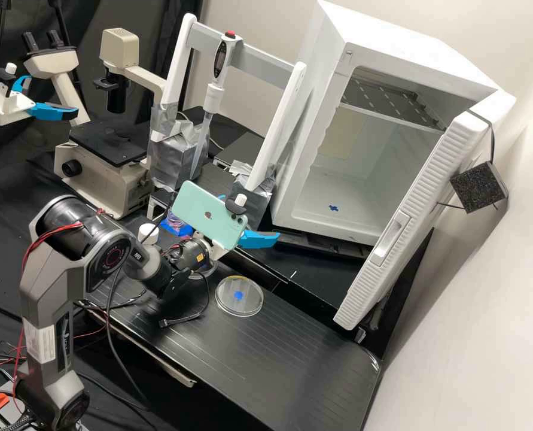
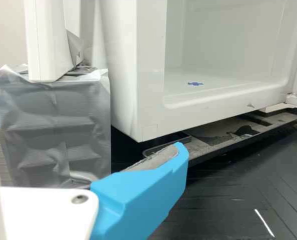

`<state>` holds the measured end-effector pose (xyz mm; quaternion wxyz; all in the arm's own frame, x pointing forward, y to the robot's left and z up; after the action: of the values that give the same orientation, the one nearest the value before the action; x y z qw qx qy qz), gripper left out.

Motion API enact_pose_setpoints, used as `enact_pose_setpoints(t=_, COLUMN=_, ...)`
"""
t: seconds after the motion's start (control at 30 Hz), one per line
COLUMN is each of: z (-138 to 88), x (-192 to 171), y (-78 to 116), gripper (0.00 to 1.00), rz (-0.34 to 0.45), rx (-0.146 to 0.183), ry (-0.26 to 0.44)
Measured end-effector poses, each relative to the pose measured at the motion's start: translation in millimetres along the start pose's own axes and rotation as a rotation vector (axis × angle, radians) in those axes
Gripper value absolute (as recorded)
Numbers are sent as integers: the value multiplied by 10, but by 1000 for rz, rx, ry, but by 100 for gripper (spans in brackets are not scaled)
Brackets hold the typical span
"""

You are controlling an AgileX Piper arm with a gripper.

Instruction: Use the pipette

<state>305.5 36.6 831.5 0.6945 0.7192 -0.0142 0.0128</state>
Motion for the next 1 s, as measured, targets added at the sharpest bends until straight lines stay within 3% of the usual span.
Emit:
enact_pose_setpoints(t=0.4, z=4, x=-104, y=15, gripper=100, rz=-4, rx=2, ry=3)
enact_pose_setpoints(t=0.5, z=-39, x=-280, y=89, gripper=100, rz=13, rx=22, ry=32)
enact_pose_setpoints(t=0.6, z=-148, x=-467, y=164, gripper=100, rz=39, rx=44, ry=98)
enact_pose_setpoints(t=0.83, z=-613, x=-831, y=314, gripper=100, rz=89, rx=50, ry=318)
enact_pose_setpoints(t=1.0, z=-1010, x=-1019, y=382, gripper=100, rz=97, rx=3, ry=469)
